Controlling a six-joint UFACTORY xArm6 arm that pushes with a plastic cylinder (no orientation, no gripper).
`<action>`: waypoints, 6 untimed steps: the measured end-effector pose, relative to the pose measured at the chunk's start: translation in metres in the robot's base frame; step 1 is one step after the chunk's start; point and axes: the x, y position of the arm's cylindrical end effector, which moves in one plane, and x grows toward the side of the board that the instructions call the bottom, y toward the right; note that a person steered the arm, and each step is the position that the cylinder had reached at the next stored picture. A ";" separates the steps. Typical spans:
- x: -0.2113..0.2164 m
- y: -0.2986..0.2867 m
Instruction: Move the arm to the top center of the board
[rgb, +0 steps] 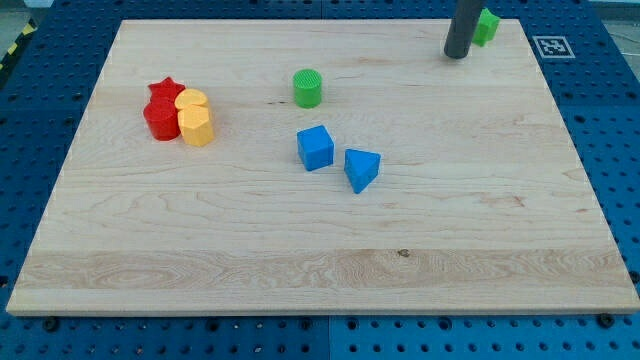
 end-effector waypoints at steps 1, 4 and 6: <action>0.001 0.000; 0.005 -0.038; 0.005 -0.084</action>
